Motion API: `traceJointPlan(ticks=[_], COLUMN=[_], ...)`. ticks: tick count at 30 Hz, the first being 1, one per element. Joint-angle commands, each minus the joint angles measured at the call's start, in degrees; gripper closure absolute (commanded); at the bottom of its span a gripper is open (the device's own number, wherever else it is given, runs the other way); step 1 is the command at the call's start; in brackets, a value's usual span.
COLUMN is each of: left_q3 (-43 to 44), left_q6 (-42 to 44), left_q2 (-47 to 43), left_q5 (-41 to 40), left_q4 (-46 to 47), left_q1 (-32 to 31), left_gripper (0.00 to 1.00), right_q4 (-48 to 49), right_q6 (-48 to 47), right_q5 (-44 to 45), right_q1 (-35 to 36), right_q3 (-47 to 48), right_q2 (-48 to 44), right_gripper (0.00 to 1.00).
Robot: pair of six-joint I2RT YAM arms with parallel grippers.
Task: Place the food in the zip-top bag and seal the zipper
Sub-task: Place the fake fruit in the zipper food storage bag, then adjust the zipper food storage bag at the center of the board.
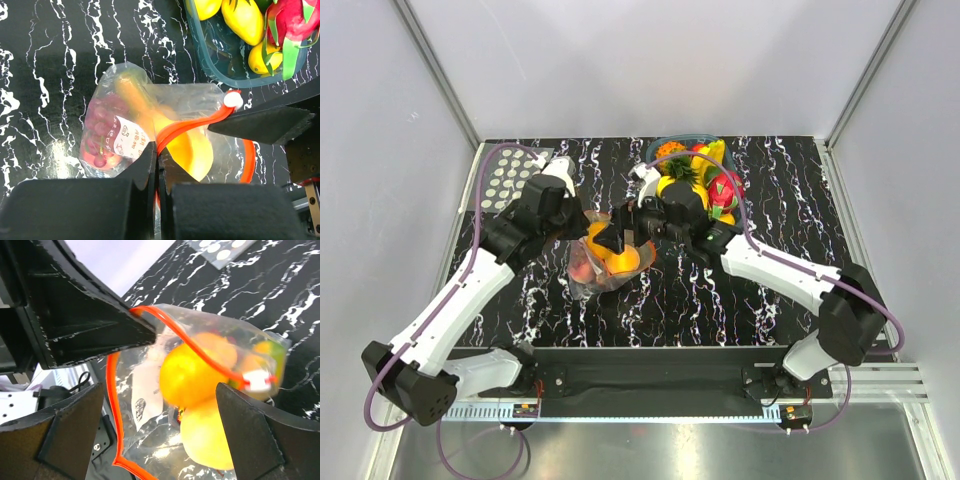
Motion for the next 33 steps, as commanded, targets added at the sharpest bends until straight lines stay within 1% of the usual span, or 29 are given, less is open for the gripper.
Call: traceJointPlan(ticks=[1, 3, 4, 6, 7, 9, 10, 11, 14, 18, 23, 26, 27, 30, 31, 32, 33], left_q3=[2.3, 2.3, 2.2, 2.2, 2.0, 2.0, 2.0, 1.9, 1.9, 1.8, 1.6, 1.5, 1.5, 1.5, 1.5, 1.4, 1.4], left_q6=[0.4, 0.5, 0.7, 0.8, 0.8, 0.9, 0.9, 0.9, 0.9, 0.9, 1.0, 0.9, 0.9, 1.2, 1.5, 1.6, 2.0], left_q2=[-1.9, -1.8, -1.9, -1.9, -1.9, -1.8, -1.8, -2.0, -2.2, -2.5, -2.9, -3.3, -3.3, -3.6, -3.6, -3.6, -3.4], left_q5=[1.0, 1.3, 1.4, 1.5, 1.5, 1.6, 1.6, 1.6, 1.6, 1.8, 2.1, 2.1, 2.2, 2.6, 3.0, 3.5, 4.0], left_q4=[1.5, 1.5, 1.6, 1.6, 1.6, 1.6, 1.6, 1.6, 1.7, 1.9, 1.8, 1.6, 1.6, 1.3, 1.2, 1.2, 1.3], left_q1=[0.8, 1.1, 1.2, 1.3, 1.3, 1.6, 1.5, 1.6, 1.6, 1.7, 1.7, 1.7, 1.7, 1.7, 1.8, 1.7, 1.7], left_gripper=[1.0, 1.0, 1.0, 1.0, 1.0, 1.0, 1.0, 1.0, 1.0, 1.0, 1.0, 1.0, 1.0, 1.0, 1.0, 1.0, 1.0], right_q4=[1.8, -1.8, -3.2, -6.4, -8.5, -13.6, -15.6, -19.2, -24.5, -24.6, -23.8, -25.4, -25.5, -25.9, -26.1, -26.8, -27.0], right_q6=[-0.2, -0.5, -0.6, -0.8, -0.8, -0.6, -0.4, -0.2, 1.2, 3.0, 4.5, 6.0, 6.6, 7.6, 7.9, 8.3, 8.6], right_q5=[3.7, 4.3, 4.7, 4.9, 5.9, 7.6, 9.8, 10.5, 11.9, 13.7, 14.5, 16.0, 16.1, 15.5, 16.2, 16.5, 16.6], right_q1=[0.7, 1.1, 1.1, 1.2, 1.2, 1.2, 1.2, 1.3, 1.2, 1.2, 1.4, 1.5, 1.7, 2.2, 2.4, 2.5, 2.9], right_q3=[0.0, 0.5, 0.8, 0.8, 0.6, 0.7, 0.7, 0.7, 0.2, -2.5, -2.9, -1.4, -1.0, -0.1, 0.2, 0.3, 0.4], right_q2=[-4.5, -5.8, -7.2, -9.0, -10.8, -12.9, -13.3, -13.6, -13.6, -13.0, -8.8, -5.6, -4.8, -3.2, -3.5, -4.1, -5.6], right_gripper=[0.01, 0.04, 0.08, 0.14, 0.19, 0.23, 0.25, 0.3, 0.34, 0.36, 0.38, 0.44, 0.48, 0.7, 0.79, 0.96, 1.0])
